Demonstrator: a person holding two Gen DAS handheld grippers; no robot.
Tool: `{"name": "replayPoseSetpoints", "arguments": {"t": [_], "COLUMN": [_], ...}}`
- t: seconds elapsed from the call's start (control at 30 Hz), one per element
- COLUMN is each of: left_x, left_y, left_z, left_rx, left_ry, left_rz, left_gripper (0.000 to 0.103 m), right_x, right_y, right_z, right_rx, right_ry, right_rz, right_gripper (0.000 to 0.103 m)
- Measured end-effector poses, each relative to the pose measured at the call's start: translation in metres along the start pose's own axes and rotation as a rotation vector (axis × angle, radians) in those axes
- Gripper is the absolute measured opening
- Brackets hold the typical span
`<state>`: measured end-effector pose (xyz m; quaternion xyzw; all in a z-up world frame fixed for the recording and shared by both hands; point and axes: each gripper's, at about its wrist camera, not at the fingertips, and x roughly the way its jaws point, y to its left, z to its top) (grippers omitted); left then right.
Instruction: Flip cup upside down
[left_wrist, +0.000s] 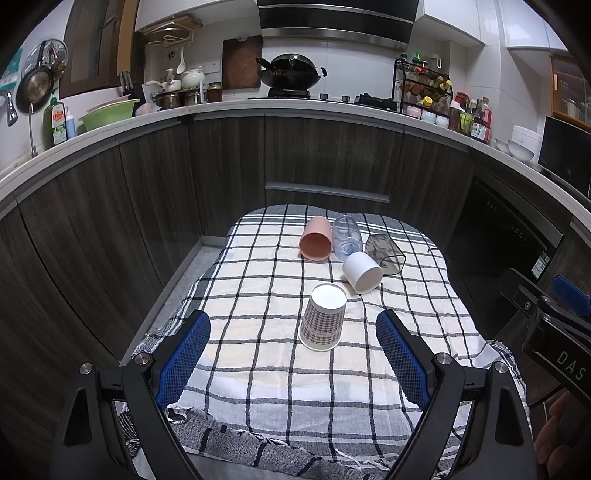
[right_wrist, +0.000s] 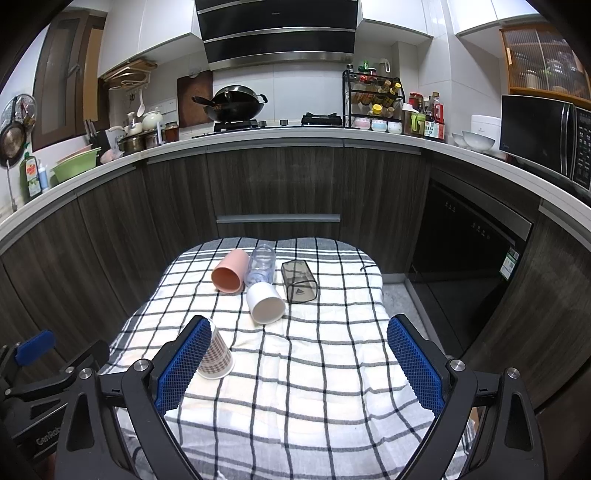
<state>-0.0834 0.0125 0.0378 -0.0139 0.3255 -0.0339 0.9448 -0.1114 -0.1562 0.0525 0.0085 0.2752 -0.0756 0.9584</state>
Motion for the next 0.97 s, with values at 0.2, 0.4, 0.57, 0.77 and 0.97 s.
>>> {"name": "replayPoseSetpoints", "arguments": {"t": [0.2,0.4,0.57,0.77,0.97], "left_x": [-0.0002,-0.0001,-0.0026,-0.0052,-0.0046], "left_y": [-0.0005,-0.0005,-0.0016,-0.0049,-0.0035], "left_z": [-0.0005,-0.0007,-0.0004,0.001,0.0018], "left_rx": [-0.001,0.002,0.002,0.022,0.016], "left_ry": [0.0,0.002,-0.001,-0.018,-0.017], "left_rz": [0.001,-0.002,-0.004,0.018,0.026], "left_gripper": [0.092,0.092,0.092,0.092,0.099], "right_x": [0.0,0.0,-0.0001,0.0,-0.0001], "right_y": [-0.0001,-0.0003,-0.0005,0.0007,0.0021], "right_z": [-0.0001,-0.0002,-0.0002,-0.0005,-0.0009], "right_rx": [0.0,0.001,0.002,0.002,0.004], "right_ry": [0.0,0.0,-0.001,0.0,0.0], "right_rz": [0.0,0.0,0.001,-0.002,-0.001], "right_gripper": [0.096,0.096,0.096,0.096,0.096]}}
